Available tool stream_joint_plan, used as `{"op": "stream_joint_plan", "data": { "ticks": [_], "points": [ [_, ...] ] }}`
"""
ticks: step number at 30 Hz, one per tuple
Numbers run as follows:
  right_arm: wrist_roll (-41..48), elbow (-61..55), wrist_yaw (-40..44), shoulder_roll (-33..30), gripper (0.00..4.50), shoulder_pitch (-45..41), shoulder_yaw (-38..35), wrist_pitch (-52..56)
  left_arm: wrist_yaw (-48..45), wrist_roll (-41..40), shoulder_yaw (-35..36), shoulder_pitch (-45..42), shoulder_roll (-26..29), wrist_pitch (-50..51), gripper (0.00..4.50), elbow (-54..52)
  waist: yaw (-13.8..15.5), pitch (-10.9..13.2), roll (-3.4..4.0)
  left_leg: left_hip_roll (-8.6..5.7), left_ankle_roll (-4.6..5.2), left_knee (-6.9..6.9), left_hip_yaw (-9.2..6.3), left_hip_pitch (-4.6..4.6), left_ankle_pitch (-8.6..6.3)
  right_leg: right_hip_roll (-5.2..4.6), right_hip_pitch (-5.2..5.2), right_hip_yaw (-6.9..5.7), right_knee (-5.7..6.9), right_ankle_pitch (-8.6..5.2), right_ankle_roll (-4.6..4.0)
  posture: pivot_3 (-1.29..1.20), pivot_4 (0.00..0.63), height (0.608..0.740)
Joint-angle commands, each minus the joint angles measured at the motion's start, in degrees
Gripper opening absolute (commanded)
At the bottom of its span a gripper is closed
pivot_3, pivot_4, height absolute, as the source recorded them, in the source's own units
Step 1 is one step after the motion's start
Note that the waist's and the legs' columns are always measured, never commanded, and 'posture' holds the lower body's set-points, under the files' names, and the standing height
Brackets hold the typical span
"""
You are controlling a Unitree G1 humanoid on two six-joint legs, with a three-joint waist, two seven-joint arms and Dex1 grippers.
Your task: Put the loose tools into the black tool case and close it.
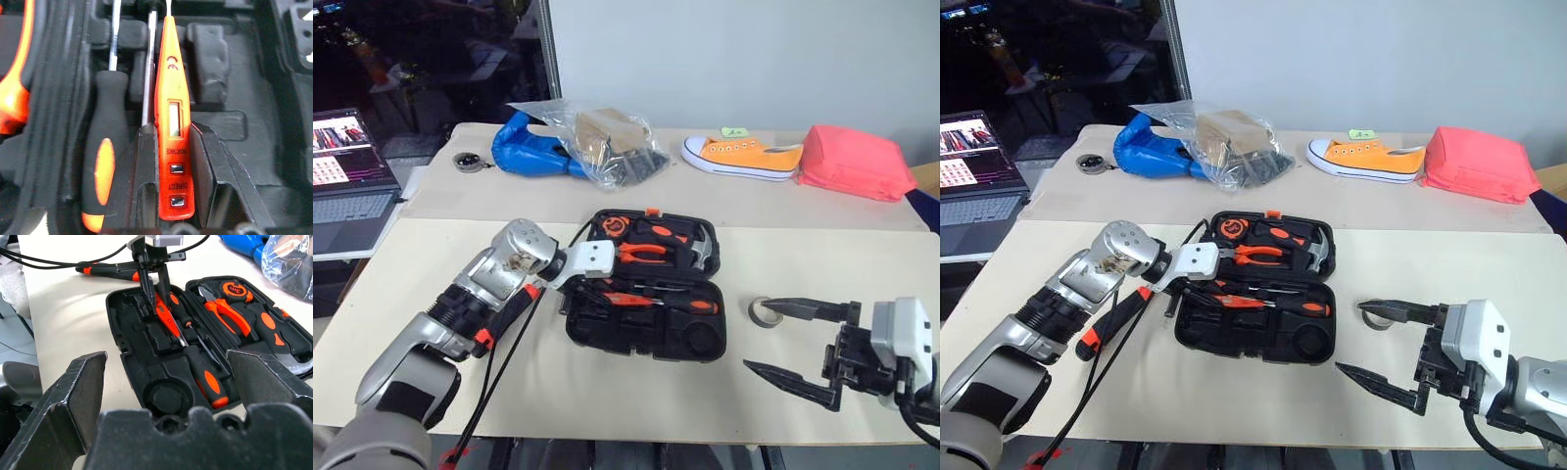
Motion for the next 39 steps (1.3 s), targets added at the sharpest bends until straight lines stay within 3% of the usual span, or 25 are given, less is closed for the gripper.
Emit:
{"op": "stream_joint_plan", "data": {
  "ticks": [1, 14, 19, 20, 24, 27, 32, 35, 39],
  "points": [
    [0.9, -1.1, -0.7, 0.2, 4.5, -0.1, -1.3, -1.3, -1.0, 0.8, 0.5, 1.1, 1.4, 3.8, 0.66, -4.9, 0.0, 0.0, 0.03, 0.01, 0.0, 0.02, -0.01, 0.02, 0.0, 0.0, 0.01, 0.01, 0.0, 0.0, 0.05, 0.0, 0.15, 0.74],
    [0.6, 0.5, -0.5, -1.0, 4.5, -2.8, 1.0, -1.5, -2.1, 1.5, 0.4, 2.9, 3.3, 8.9, 0.66, -7.9, -0.1, -0.1, 0.12, 0.01, 0.0, 0.01, -0.08, 0.1, 0.0, 0.02, 0.05, 0.07, 0.01, 0.02, 0.03, 0.0, 0.15, 0.74],
    [0.6, 0.7, -0.6, -1.0, 4.5, -3.4, 1.9, -1.5, -0.4, -0.7, 4.7, 2.7, 2.8, 11.0, 2.52, -10.2, 0.0, -0.1, 0.13, 0.02, 0.0, 0.02, -0.08, 0.1, 0.0, 0.02, 0.06, 0.05, 0.03, 0.02, 0.03, 0.0, 0.15, 0.74],
    [0.7, 0.6, -0.6, -1.0, 4.5, -3.5, 2.0, -1.4, -0.3, -2.4, 6.8, 2.8, 2.9, 12.1, 2.73, -11.3, 0.0, -0.1, 0.14, 0.02, 0.0, 0.03, -0.08, 0.1, 0.0, 0.02, 0.06, 0.05, 0.03, 0.01, 0.03, 0.0, 0.15, 0.74],
    [1.1, 1.0, -0.9, -0.6, 4.5, -4.1, 2.7, -1.4, 1.1, -9.7, 15.3, 5.6, 3.4, 16.6, 2.73, -16.2, 0.1, -0.1, 0.14, 0.05, 0.0, 0.05, -0.16, 0.04, 0.0, 0.01, 0.04, 0.02, 0.03, 0.02, 0.03, 0.0, 0.15, 0.74],
    [1.6, 1.4, -1.8, 0.0, 4.5, -5.6, 3.8, -1.2, 5.6, -12.7, 20.8, 12.1, 2.2, 17.5, 1.97, -19.5, -0.1, -0.1, 0.2, 0.07, 0.01, 0.05, -0.2, 0.08, 0.0, 0.0, 0.06, 0.05, 0.04, 0.04, 0.0, 0.0, 0.15, 0.74],
    [1.5, 1.7, -2.9, 0.0, 4.5, -7.6, 5.7, -0.9, 16.6, -11.8, 23.5, 21.3, -5.8, 11.0, 0.08, -19.8, 0.4, -0.1, 0.24, 0.1, 0.01, 0.14, -0.18, 0.21, 0.0, -0.04, 0.14, 0.11, 0.15, 0.14, -0.15, 0.0, 0.15, 0.74],
    [1.8, 1.3, -3.1, -0.1, 4.5, -7.7, 5.8, -0.6, 22.1, -10.0, 23.0, 23.8, -9.6, 8.4, 0.01, -19.0, 0.7, -0.1, 0.23, 0.1, 0.01, 0.29, -0.22, 0.16, 0.0, -0.07, 0.17, 0.04, 0.18, 0.22, -0.15, 0.0, 0.15, 0.74],
    [2.6, 0.3, -3.8, -0.5, 4.5, -7.2, 5.1, 0.0, 25.8, -7.6, 21.0, 26.7, -10.4, 6.6, 0.01, -18.4, 0.3, -0.2, 0.27, 0.06, 0.02, 0.32, -0.18, 0.19, 0.01, -0.06, 0.19, 0.13, 0.15, 0.26, -0.1, 0.0, 0.15, 0.74]
  ]
}}
